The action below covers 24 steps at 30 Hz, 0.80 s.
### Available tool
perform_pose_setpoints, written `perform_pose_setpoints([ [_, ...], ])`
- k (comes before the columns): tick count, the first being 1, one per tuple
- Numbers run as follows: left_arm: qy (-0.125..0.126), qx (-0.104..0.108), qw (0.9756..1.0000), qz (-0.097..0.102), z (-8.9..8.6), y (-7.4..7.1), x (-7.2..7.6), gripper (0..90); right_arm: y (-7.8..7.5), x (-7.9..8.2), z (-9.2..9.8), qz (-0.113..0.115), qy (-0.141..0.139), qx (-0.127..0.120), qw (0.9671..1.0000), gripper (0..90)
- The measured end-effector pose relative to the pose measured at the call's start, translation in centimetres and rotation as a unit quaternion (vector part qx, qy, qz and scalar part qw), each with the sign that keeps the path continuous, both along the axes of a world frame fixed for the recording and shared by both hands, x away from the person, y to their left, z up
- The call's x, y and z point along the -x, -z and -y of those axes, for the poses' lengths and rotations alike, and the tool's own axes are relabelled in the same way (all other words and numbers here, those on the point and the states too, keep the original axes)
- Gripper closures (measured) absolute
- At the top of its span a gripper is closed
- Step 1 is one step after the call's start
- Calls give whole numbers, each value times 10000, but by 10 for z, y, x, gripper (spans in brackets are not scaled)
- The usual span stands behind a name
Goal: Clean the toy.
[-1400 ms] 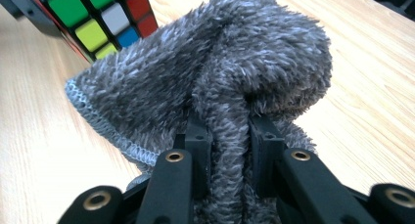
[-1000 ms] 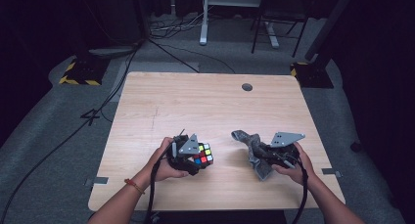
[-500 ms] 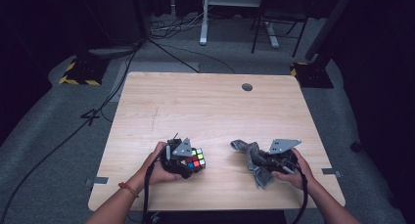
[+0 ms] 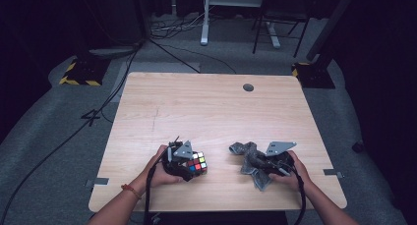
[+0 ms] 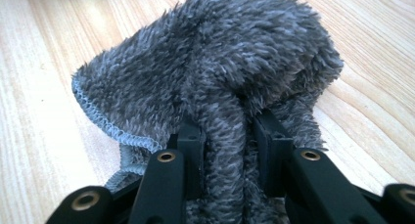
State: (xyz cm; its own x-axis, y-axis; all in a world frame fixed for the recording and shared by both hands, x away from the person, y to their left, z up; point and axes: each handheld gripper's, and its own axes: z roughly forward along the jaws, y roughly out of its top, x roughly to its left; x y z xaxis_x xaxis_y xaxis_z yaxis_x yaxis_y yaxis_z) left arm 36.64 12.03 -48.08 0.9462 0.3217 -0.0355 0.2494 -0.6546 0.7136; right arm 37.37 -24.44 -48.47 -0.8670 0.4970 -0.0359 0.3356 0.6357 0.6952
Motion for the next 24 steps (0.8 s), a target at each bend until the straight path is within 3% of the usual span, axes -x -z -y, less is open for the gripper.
perform_pose_setpoints([
  [5,-25,-71,9999,67,-1,-1,2,303,0,0,-1,109,43,72,9999,620],
  [11,-60,-112,9998,156,-4,-7,6,266,-11,2,5,162,89,-91,9998,520],
  [17,-281,-48,9990,342,-11,-17,12,179,-23,7,8,275,-41,-79,9996,405],
  [24,-489,-145,9972,547,-23,-26,19,161,-33,11,9,374,-29,-66,9993,290],
])
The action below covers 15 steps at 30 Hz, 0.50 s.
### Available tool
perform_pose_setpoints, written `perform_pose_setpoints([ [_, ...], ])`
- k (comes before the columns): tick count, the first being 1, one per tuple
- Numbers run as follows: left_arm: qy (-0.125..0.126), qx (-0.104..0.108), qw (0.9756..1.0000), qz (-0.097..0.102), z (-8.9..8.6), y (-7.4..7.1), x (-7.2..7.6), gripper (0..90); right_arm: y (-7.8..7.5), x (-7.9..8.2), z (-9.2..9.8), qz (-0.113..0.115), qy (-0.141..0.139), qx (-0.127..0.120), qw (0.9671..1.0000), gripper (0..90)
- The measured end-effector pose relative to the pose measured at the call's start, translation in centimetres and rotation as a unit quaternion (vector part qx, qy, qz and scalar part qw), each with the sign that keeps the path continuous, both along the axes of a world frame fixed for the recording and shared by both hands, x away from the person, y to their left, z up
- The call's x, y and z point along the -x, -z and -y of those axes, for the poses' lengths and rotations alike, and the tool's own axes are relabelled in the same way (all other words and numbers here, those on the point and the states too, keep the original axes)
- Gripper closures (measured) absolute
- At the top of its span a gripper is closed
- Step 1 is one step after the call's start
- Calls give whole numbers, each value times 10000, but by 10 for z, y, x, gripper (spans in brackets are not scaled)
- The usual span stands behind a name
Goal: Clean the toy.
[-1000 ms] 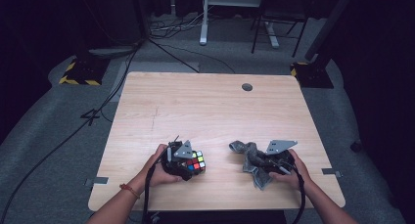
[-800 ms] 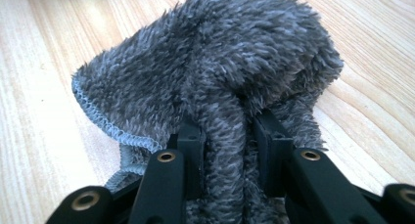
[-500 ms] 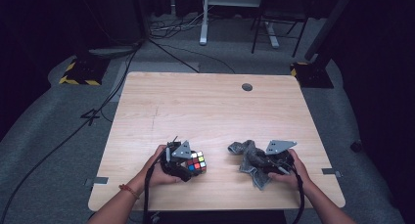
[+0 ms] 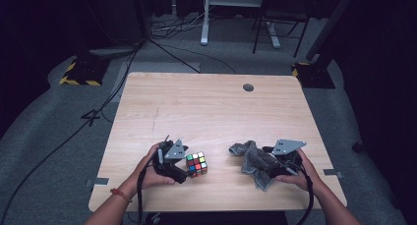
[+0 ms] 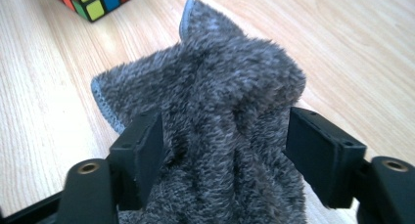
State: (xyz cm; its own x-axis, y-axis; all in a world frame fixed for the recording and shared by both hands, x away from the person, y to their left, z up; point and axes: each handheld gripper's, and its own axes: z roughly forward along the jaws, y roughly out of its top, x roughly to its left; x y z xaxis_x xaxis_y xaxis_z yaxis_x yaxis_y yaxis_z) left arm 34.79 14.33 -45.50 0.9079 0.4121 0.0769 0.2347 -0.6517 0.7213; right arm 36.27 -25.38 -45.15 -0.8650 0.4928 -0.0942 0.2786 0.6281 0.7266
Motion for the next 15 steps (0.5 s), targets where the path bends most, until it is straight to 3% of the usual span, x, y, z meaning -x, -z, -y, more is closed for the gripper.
perform_pose_setpoints([
  [6,-98,-144,9997,165,-7,-6,6,159,-7,2,4,85,19,51,9999,279],
  [9,-126,-137,9997,171,-12,-9,8,162,-10,3,8,113,49,46,9999,279],
  [15,-162,-319,9991,227,-20,-11,15,162,-13,7,20,141,150,88,9998,277],
])
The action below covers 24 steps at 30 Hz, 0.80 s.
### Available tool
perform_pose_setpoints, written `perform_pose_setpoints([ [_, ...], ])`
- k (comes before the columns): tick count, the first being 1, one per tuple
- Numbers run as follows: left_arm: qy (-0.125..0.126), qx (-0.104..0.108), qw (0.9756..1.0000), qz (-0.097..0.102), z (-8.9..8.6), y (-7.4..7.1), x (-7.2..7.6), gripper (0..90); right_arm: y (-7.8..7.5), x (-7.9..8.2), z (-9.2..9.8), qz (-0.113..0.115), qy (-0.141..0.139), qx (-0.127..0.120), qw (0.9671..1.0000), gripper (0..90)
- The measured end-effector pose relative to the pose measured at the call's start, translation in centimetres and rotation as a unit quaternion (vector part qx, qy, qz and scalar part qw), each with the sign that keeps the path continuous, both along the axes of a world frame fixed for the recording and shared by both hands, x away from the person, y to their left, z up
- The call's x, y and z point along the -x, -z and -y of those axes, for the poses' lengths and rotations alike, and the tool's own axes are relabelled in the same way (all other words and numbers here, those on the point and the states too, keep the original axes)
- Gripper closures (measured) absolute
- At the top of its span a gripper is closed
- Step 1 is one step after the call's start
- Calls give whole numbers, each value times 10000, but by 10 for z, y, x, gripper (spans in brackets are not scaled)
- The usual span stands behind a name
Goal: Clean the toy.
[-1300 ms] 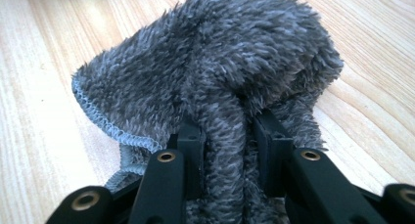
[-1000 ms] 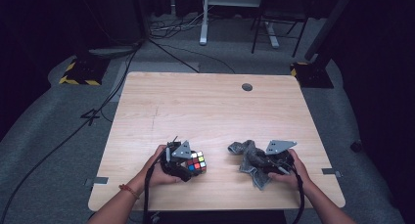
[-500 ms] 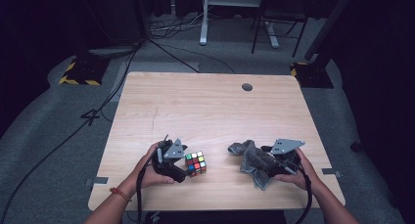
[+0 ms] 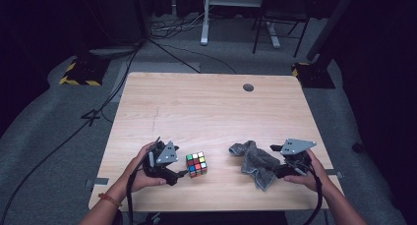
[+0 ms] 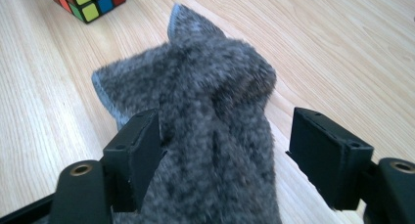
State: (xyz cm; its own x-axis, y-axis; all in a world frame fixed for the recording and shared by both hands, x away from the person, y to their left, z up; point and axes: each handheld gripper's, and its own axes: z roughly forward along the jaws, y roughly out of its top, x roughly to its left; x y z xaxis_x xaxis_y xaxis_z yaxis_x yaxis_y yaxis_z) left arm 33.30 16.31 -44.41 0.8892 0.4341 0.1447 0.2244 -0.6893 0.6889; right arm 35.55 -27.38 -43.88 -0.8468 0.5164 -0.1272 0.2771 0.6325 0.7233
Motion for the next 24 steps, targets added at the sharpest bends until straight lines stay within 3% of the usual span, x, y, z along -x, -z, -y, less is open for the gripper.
perform_pose_setpoints([
  [8,-199,-160,9997,-19,-17,2,6,165,-1,9,21,42,194,13,9998,276],
  [15,-429,-161,9989,6,-34,6,8,165,5,14,47,84,513,68,9986,276],
  [21,-634,-186,9978,-91,-45,14,4,168,20,14,70,13,971,151,9952,275],
  [24,-728,-211,9970,-160,-50,19,2,172,29,13,81,-140,1153,5,9932,273],
])
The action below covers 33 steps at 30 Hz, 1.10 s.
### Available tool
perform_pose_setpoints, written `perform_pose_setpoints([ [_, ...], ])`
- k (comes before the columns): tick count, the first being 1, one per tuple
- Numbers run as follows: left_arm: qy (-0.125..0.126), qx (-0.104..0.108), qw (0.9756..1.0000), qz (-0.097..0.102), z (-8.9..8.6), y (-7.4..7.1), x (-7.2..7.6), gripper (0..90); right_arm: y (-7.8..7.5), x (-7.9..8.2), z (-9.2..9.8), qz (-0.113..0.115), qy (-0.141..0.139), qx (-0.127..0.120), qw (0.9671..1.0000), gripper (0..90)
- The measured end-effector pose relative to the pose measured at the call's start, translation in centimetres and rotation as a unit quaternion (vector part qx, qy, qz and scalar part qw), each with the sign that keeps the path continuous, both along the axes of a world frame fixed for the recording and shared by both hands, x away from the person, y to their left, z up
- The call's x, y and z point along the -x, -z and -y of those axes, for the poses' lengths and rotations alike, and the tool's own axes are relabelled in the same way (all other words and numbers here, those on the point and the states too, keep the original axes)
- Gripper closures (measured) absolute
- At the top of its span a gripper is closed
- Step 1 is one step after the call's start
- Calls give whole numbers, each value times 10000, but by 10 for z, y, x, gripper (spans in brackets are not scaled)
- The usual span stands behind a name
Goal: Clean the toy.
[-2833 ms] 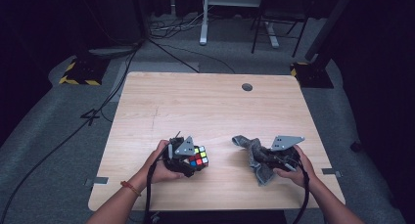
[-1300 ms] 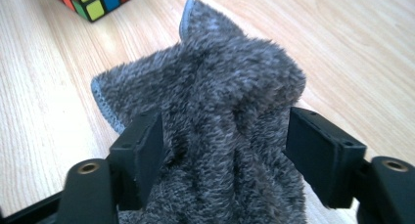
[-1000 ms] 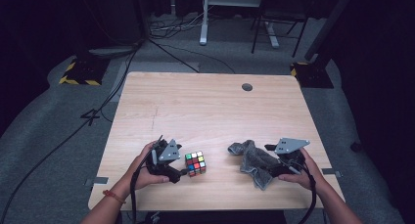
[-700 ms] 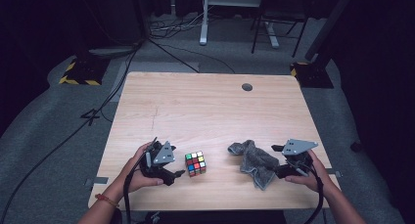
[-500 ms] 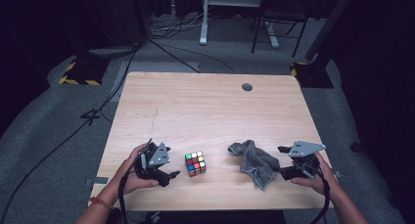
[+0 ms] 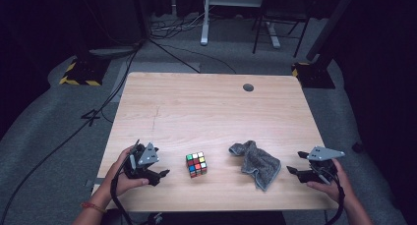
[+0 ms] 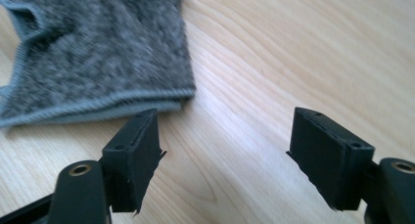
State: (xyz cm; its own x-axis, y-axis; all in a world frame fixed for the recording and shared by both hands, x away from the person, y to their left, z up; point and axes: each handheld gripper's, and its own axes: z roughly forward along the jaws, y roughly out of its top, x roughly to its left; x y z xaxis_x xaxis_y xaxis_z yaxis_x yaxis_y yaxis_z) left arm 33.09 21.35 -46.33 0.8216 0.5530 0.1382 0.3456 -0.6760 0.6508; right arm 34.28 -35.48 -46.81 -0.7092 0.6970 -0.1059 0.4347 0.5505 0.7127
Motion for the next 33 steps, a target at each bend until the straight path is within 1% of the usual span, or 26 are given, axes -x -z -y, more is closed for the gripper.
perform_pose_setpoints([
  [3,-75,-65,9999,-116,-4,10,-3,172,10,-1,8,-113,190,-37,9997,267],
  [5,-119,-25,9997,-196,-6,15,-4,176,16,-2,12,-180,293,-80,9994,266],
  [6,-126,43,9995,-283,-8,18,-5,177,18,-2,13,-205,319,-121,9992,264],
  [10,-180,118,9989,-415,-12,26,-8,171,26,-3,16,-278,434,-322,9982,239],
  [11,-203,140,9986,-476,-13,29,-8,171,29,-4,17,-284,486,-338,9978,238],
  [12,-203,140,9986,-476,-13,29,-8,171,31,-4,17,-295,540,-344,9975,221],
  [13,-228,259,9978,-569,-16,34,-9,158,33,-5,18,-274,579,-429,9970,219],
  [14,-235,327,9973,-620,-17,35,-10,157,34,-5,20,-255,589,-496,9967,225],
  [15,-253,395,9968,-651,-19,36,-10,157,34,-4,20,-250,616,-502,9965,222],
  [17,-256,616,9963,-545,-22,40,-8,150,35,-4,19,-204,660,-503,9963,215],
  [18,-267,635,9962,-528,-22,41,-8,147,35,-3,19,-188,643,-482,9966,213],
  [21,-326,622,9963,-502,-22,41,-7,145,35,-3,19,-190,644,-487,9966,212],
  [33,-359,626,9961,-504,-22,41,-6,145,35,-3,19,-199,655,-491,9964,210],
])
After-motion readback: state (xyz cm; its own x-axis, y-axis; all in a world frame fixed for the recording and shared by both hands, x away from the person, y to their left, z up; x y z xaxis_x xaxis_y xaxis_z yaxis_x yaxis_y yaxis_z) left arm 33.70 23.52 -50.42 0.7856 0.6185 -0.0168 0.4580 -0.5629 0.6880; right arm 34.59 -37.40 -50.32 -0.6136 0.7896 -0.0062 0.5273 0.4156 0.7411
